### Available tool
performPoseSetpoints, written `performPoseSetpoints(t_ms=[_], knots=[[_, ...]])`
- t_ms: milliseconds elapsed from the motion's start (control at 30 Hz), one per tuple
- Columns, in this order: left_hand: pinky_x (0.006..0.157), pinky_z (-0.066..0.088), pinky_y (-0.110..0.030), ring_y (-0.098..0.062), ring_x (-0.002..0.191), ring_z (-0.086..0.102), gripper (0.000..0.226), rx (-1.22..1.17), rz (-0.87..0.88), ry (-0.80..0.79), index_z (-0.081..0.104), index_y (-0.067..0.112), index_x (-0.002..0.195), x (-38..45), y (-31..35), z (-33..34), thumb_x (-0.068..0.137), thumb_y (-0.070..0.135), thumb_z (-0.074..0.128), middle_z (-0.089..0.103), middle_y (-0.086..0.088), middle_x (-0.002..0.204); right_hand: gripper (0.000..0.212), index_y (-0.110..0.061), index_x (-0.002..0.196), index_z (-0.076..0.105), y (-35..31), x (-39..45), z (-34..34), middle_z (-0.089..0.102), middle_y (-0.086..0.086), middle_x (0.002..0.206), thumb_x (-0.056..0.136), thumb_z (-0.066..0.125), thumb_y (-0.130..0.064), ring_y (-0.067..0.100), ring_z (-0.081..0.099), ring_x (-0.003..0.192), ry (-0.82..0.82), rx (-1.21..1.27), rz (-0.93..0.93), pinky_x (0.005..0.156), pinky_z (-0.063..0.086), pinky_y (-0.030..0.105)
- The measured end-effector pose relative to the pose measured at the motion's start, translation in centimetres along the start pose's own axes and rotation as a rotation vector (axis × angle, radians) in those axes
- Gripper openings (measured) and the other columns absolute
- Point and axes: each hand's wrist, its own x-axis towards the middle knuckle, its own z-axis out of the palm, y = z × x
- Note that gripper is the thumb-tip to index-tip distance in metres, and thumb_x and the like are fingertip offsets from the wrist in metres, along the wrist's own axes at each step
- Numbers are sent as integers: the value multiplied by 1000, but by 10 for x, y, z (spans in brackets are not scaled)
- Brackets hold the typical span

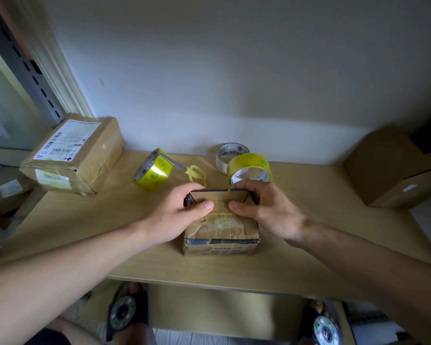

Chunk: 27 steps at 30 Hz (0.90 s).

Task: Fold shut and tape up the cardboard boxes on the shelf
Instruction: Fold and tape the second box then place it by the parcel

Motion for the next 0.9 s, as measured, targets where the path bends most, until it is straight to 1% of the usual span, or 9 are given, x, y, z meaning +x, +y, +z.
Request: performPoseSetpoints(t_ms=[67,133,233,300,400,500,633,700,900], knots=[[92,49,-14,-10,108,66,46,52,14,24,61,19,131,1,3,3,93,41,72,71,-1,115,28,-28,115,71,2,1,2,74,6,103,88,77,-32,23,70,97,27,8,4,96,56,47],[83,44,-5,-4,100,64,35,116,32,60,62,20,130,2,9,4,97,32,69,70,2,111,37,-31,118,69,1,1,5,72,-5,104,84,73,-44,16,68,100,74,-57,-9,96,56,44],[80,48,-17,-1,90,62,33,267,114,127,65,26,125,1,12,0,96,40,69,68,12,99,37,-32,121,66,-2,0,5,69,-10,105,88,72,-48,12,63,99,123,-229,-66,93,54,36],[86,48,-24,-2,100,61,30,364,197,144,66,28,122,-2,14,-2,95,41,69,67,18,106,33,-32,124,66,-5,-4,3,69,-13,110,93,72,-43,9,62,100,143,-327,-116,89,50,21],[94,46,-20,-1,112,58,23,403,317,163,67,23,118,-5,21,-3,96,30,69,65,18,113,34,-30,126,65,-10,-9,1,68,-17,116,94,70,-40,4,61,103,181,-436,-203,79,39,3],[88,44,-14,0,112,59,18,383,337,175,67,21,116,-4,27,-11,98,25,65,66,16,112,33,-28,125,64,-14,-10,1,68,-16,115,94,70,-38,5,62,104,174,-465,-268,79,42,8],[83,52,-25,-5,113,61,15,325,327,178,68,24,113,0,33,-23,100,20,64,67,18,112,29,-26,120,65,-22,-10,-4,67,-11,113,93,72,-31,5,61,100,187,-466,-325,87,52,24],[81,52,-22,-5,112,62,15,307,336,187,68,23,112,1,35,-27,99,17,63,67,16,112,24,-26,117,66,-26,-8,-7,68,-13,112,94,71,-27,1,60,97,203,-465,-349,89,54,27],[85,54,-24,-10,109,65,20,246,375,209,68,26,112,2,45,-41,94,26,59,70,15,110,17,-26,113,66,-32,-2,-18,69,-17,112,96,69,-24,3,64,105,219,-405,-353,88,57,36]])
